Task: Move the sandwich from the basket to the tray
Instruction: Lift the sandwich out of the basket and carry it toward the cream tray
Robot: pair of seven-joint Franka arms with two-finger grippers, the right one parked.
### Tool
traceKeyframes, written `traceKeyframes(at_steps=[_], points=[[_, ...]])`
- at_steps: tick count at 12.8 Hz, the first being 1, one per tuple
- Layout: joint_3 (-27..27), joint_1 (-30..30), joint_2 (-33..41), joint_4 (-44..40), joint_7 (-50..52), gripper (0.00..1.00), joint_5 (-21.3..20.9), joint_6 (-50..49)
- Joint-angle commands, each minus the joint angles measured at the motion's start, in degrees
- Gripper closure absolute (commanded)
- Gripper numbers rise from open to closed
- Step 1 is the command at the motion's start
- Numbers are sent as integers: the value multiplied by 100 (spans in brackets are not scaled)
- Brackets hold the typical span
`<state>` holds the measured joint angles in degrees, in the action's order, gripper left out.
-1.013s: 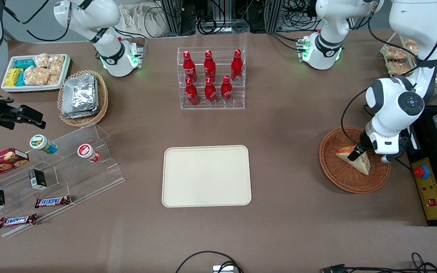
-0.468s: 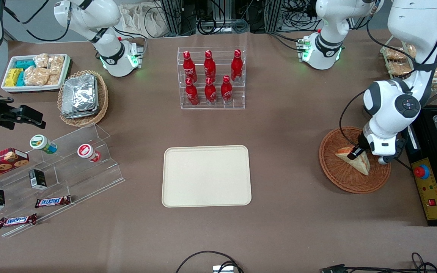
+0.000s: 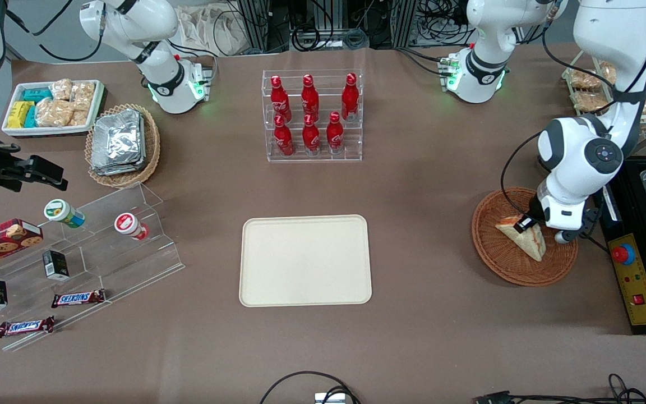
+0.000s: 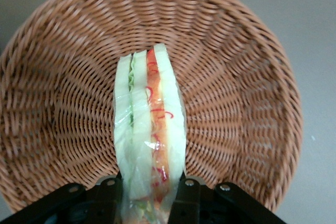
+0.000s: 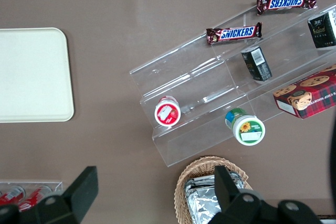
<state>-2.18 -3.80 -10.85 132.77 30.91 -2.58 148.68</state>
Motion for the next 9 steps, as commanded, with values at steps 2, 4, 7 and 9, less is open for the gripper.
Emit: traceKeyframes(at_steps=[2, 4, 7, 9], points=[[-28, 29, 618, 12, -830, 84, -67, -445], [-168, 29, 768, -198, -1104, 84, -67, -916], [-581, 29, 716, -803, -1175, 81, -67, -1498], [-783, 29, 680, -1199, -1131, 82, -41, -1867]])
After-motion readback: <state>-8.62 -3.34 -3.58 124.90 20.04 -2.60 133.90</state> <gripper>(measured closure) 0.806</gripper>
